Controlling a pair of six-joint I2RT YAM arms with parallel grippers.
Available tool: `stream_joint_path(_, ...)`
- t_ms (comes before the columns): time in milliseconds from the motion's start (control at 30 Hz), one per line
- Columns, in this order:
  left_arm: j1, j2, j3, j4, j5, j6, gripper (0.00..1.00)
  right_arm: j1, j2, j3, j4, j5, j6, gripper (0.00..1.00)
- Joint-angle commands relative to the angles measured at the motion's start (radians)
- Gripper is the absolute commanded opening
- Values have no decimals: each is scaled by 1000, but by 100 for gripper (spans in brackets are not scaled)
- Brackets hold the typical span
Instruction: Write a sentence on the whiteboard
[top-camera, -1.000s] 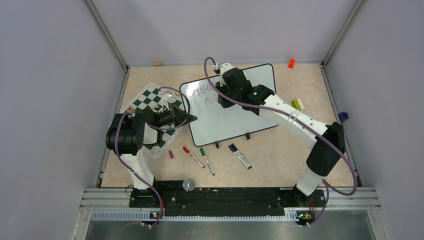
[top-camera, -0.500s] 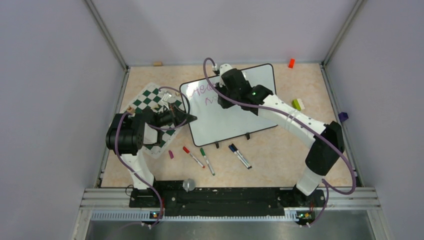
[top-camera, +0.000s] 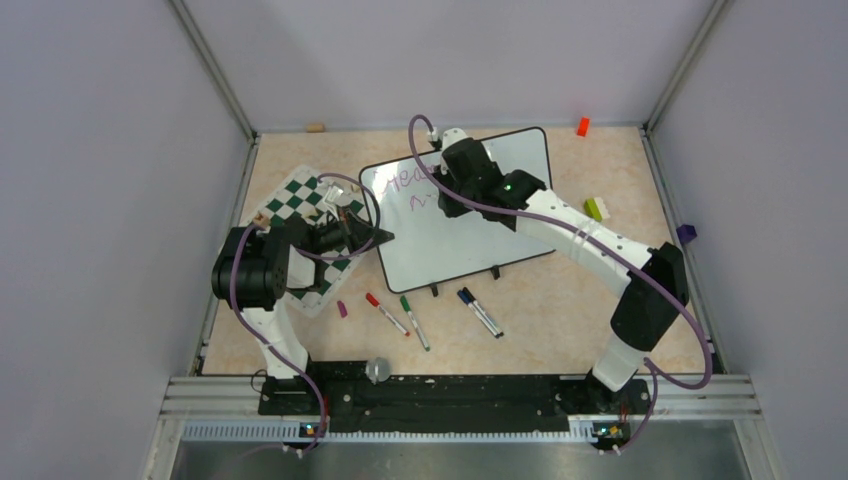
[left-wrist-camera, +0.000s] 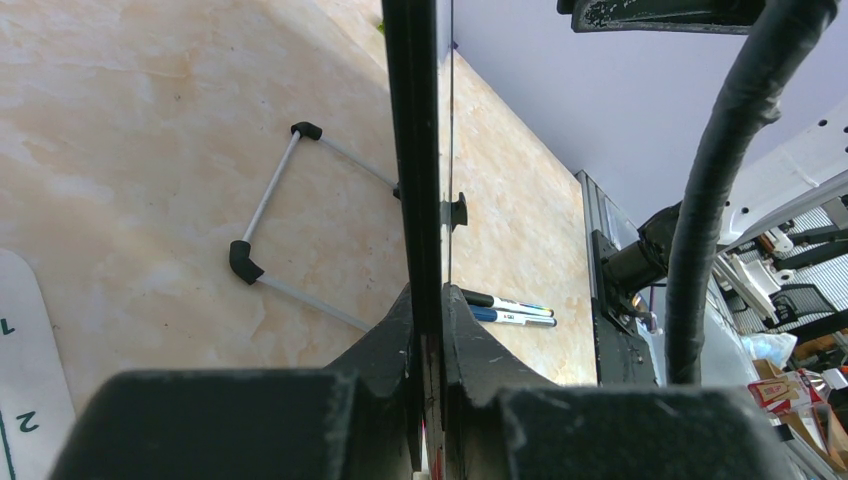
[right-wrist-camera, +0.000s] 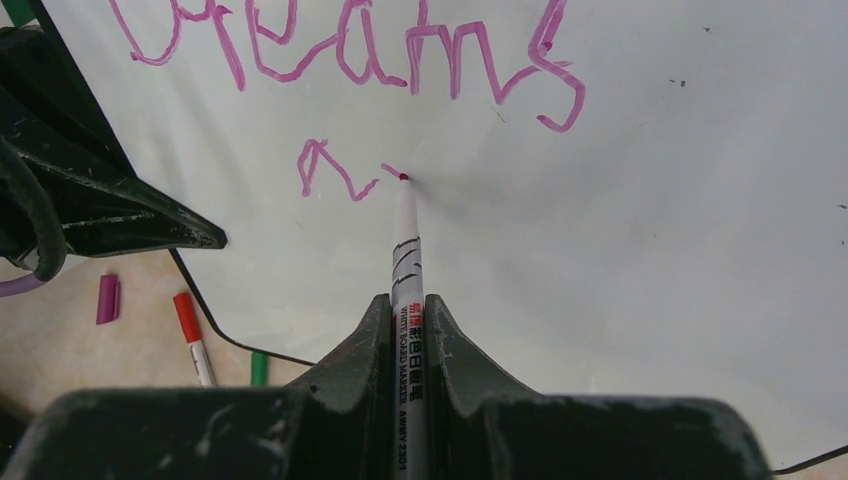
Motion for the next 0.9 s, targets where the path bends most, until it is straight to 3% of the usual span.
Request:
stream_joint_path(0, -5, -8, -20, 87, 91, 78, 0, -10, -7, 13, -2, 68, 5, 0)
stream_joint_path(867, -6, -4, -18, 87, 90, 78, 0, -16, 53, 107, -3, -18, -23, 0)
